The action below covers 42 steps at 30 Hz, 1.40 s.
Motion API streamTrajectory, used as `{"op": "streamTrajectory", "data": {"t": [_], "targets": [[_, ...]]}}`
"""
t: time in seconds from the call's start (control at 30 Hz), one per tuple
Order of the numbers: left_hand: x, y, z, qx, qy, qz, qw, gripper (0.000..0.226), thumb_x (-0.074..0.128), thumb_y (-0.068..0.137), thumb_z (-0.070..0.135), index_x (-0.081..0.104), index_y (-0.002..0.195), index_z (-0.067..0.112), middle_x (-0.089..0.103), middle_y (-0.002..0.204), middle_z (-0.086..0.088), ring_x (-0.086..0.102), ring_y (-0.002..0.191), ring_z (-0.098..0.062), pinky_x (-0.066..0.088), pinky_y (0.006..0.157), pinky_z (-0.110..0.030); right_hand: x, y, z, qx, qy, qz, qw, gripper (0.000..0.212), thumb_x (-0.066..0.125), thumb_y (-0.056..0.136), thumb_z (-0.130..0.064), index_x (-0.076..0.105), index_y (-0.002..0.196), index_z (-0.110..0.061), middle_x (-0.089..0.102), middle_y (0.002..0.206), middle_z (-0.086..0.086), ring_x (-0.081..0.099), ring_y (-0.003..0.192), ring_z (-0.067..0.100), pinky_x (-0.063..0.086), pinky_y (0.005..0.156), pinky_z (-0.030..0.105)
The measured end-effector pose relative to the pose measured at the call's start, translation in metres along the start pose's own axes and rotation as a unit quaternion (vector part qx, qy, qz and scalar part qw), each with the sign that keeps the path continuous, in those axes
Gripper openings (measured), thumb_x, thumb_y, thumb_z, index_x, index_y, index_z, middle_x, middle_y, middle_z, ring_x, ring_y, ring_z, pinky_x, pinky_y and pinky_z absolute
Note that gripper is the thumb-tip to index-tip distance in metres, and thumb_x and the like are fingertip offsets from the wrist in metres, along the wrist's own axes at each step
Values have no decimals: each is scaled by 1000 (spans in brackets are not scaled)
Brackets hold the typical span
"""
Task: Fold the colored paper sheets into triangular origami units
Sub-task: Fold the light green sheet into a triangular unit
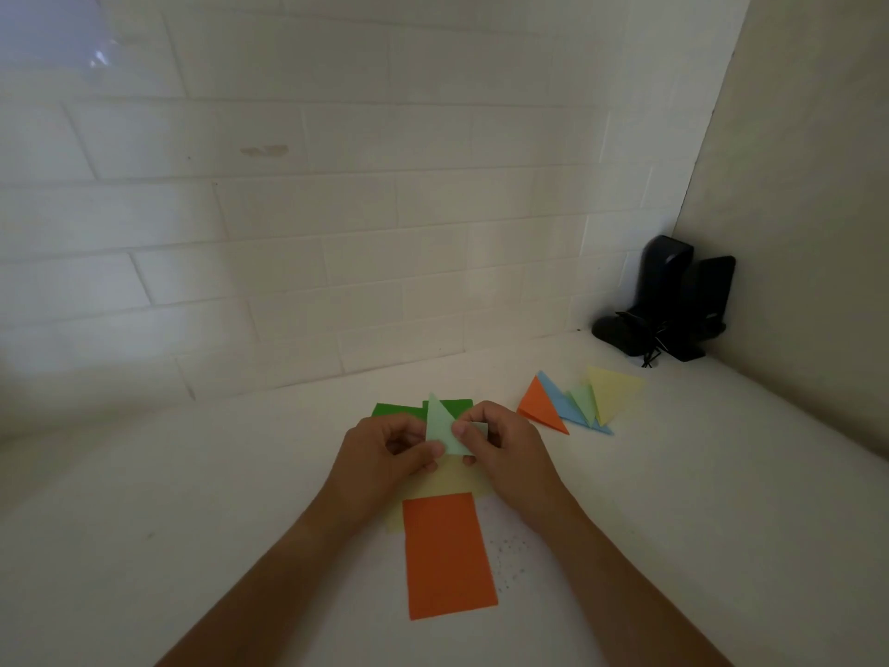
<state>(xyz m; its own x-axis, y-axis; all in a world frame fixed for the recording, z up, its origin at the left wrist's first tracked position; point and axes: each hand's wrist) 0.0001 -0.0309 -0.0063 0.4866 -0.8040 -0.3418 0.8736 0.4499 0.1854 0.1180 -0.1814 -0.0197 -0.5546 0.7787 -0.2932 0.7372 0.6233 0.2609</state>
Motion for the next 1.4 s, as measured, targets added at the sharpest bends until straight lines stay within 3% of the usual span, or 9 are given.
{"op": "streamTrajectory", "data": {"t": [0.33,0.43,0.6,0.7,0.87,1.0,1.17,1.4], "targets": [[0,4,-3,15,58,-4,998,10,76,91,12,74,86,21,76,76,-1,73,72,-14,58,72,-25,2,0,0,-14,-31,-6,999,13,67,99,-26,68,89,-18,67,73,-13,66,63,4,44,59,14],[1,3,-5,18,54,-6,998,9,76,92,12,74,90,21,77,79,-1,74,75,-16,61,75,-34,2,1,1,-13,-24,-15,1000,14,67,99,-26,67,90,-16,67,77,-9,66,63,4,52,63,25],[0,3,-6,31,54,13,998,8,75,92,13,74,94,21,76,79,0,73,75,-16,61,78,-41,2,0,0,-18,-3,-45,999,7,71,96,-25,67,95,-19,69,77,-6,67,68,9,52,64,24],[-1,3,-7,35,47,22,998,7,75,92,13,75,97,18,76,79,0,73,74,-15,62,79,-43,3,-1,1,-21,14,-67,997,12,75,92,-28,68,100,-24,71,85,1,68,75,21,57,68,40],[0,2,-5,35,47,25,998,9,76,91,12,76,96,20,76,77,0,73,72,-16,62,78,-44,2,1,7,-28,19,-74,997,13,76,90,-28,65,96,-25,64,78,-5,56,69,11,46,60,32],[0,2,-3,25,45,30,998,11,77,90,11,77,94,20,76,77,0,74,71,-16,62,76,-38,3,3,8,-38,9,-64,997,16,76,87,-28,62,95,-28,63,81,5,53,68,14,45,61,39],[0,1,0,11,45,39,998,13,79,88,9,77,87,22,76,71,-1,74,67,-15,60,72,-29,1,2,8,-32,5,-60,998,19,77,86,-25,60,95,-31,64,86,8,53,69,14,45,61,39],[-1,0,-1,1,20,-14,1000,10,79,90,19,78,99,22,79,84,2,76,84,-13,60,80,-27,1,2,8,-29,5,-61,998,25,80,87,-25,59,100,-29,66,87,9,55,70,14,46,61,37]]}}
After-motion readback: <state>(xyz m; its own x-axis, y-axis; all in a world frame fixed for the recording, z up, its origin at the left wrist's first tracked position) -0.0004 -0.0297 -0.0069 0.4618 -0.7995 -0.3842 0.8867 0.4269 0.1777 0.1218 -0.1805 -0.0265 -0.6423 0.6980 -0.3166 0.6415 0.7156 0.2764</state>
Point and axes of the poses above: each hand's wrist, its own y-axis towards the middle knuckle, its own x-axis out of the palm, z = x × y
